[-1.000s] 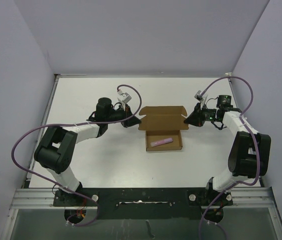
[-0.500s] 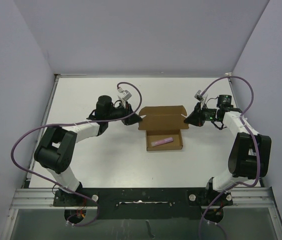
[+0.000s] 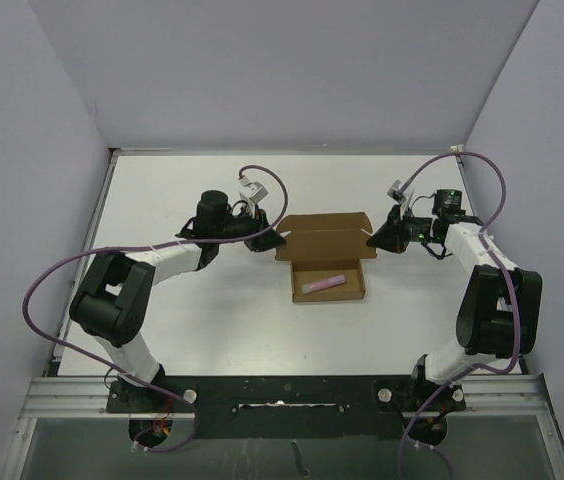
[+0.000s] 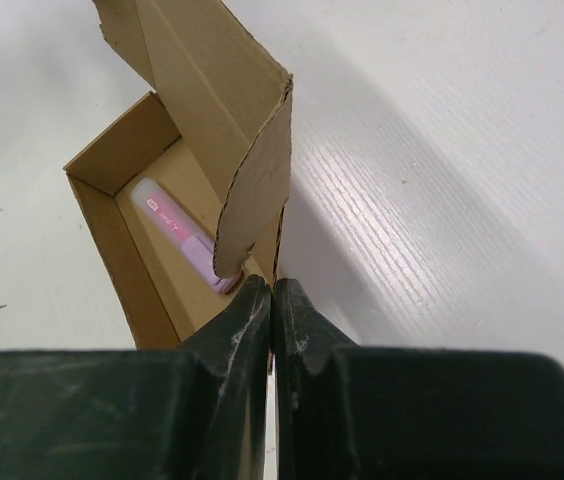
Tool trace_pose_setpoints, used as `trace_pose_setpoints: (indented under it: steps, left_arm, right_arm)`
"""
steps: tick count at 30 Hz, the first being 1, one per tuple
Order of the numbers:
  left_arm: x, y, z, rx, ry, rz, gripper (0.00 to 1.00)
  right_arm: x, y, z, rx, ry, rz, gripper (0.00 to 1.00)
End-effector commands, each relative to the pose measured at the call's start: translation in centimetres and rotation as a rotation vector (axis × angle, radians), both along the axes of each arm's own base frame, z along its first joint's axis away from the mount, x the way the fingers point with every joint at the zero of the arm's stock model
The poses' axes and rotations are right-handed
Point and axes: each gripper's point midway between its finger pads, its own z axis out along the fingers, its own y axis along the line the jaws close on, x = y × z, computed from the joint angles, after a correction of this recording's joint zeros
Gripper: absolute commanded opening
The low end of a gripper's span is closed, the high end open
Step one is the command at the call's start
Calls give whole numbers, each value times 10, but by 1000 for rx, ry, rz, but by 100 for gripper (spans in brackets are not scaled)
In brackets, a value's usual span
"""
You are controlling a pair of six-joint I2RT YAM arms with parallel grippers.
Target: Fold the paper box
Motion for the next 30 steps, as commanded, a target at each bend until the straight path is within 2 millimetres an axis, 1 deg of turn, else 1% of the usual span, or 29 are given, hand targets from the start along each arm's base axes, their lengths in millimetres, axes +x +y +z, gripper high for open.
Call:
trace_pose_setpoints:
  steps: [1, 9, 11, 13, 14, 17, 20, 23, 26, 30]
  left_arm:
    - [13, -6, 7, 7, -55, -1, 21]
    - [10, -10, 3, 15, -48, -15, 19]
    - [10, -11, 3, 15, -48, -17, 13]
    - [10, -11, 6, 11, -53, -16, 3]
    - [10, -11, 8, 9, -56, -10, 0]
    - [11, -17, 17, 12, -76, 24, 0]
    - [17, -24, 22, 33, -93, 111, 0]
    - [24, -29, 26, 41, -108, 193, 0]
    - [37, -28, 30, 57, -127, 283, 0]
    - [53, -29, 37, 76, -146, 370, 0]
  right_arm:
    - [4, 6, 25, 10, -93, 29, 0]
    - [4, 8, 24, 10, -89, 35, 0]
    - [4, 8, 25, 11, -89, 35, 0]
    - [4, 9, 24, 10, -88, 34, 0]
    - [4, 9, 24, 8, -87, 32, 0]
    - [7, 12, 23, -9, -77, 12, 0]
    - [12, 18, 23, -53, -77, -21, 0]
    - [20, 19, 27, -103, -102, -75, 0]
    - [26, 24, 30, -144, -143, -113, 0]
    - [39, 32, 38, -213, -238, -200, 0]
